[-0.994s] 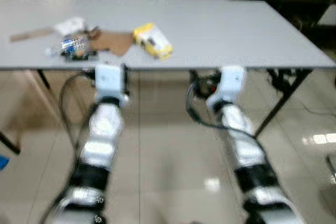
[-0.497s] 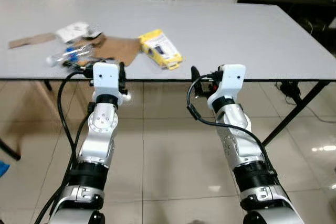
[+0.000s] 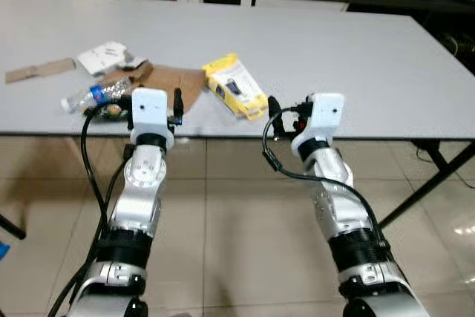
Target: Picking trash to rubbish bin
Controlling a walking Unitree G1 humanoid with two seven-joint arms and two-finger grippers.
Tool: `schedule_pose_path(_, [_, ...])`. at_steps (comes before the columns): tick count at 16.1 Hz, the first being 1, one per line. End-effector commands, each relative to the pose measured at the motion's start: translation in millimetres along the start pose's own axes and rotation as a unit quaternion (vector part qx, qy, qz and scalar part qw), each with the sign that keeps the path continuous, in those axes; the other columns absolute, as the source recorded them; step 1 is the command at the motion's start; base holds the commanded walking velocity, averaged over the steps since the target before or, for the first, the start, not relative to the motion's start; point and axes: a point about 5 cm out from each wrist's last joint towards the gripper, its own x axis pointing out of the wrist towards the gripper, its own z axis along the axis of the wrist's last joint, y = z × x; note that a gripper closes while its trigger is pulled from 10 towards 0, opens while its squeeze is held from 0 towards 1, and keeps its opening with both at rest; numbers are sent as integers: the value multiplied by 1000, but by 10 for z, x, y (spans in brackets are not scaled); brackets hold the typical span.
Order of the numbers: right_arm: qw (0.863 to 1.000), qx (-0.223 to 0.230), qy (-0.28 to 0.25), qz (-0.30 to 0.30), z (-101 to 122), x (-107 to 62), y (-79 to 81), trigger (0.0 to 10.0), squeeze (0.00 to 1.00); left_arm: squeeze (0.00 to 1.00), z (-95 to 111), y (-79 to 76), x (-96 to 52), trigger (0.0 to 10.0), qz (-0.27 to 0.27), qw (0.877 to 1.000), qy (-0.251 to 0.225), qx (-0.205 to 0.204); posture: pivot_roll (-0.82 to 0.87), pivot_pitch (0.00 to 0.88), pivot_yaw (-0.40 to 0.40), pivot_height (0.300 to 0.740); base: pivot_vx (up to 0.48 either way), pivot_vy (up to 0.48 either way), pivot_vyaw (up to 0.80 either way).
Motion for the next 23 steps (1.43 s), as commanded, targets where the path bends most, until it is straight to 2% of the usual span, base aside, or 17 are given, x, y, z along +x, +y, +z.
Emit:
schedule_pose_path(1, [1000,-4,-5,-16,24,-14,-125,10000,0,1000,30,-128,7,10000,-21,1000,-2,-6,-2,76,-63,740,480,0,0])
schedule_pose_path(10, [1000,-4,0,-14,1,-16,-108,10000,0,1000,23,-175,0,10000,-33,999,1,2,-2,79,-60,740,473,0,0])
schedule_pose_path(11, [1000,-4,0,-14,0,-15,-108,10000,0,0,21,-181,0,10000,-34,999,2,6,0,80,-60,740,244,0,0])
schedule_pose_path(18, [1000,-4,0,-11,2,-10,-103,10000,0,0,8,-228,-11,10000,-48,999,6,0,-1,77,-61,740,0,0,0])
schedule_pose_path(20, [1000,-4,1,-9,2,-7,-95,10000,0,0,-1,-284,-21,10000,-72,997,16,-19,1,77,-64,740,0,0,0])
schedule_pose_path(21, [1000,-4,2,-7,0,-5,-88,10000,0,0,-31,-361,-44,10000,-99,993,37,-49,1,78,-64,740,0,0,0])
schedule_pose_path(22, [1000,-4,2,-6,-1,-4,-84,10000,0,0,-45,-386,-53,10000,-106,991,47,-63,0,78,-64,740,0,0,0])
schedule_pose_path(23, [1000,-5,3,-4,-3,-4,-78,10000,0,0,-81,-429,-75,10000,-114,986,71,-97,-1,79,-64,740,0,0,0])
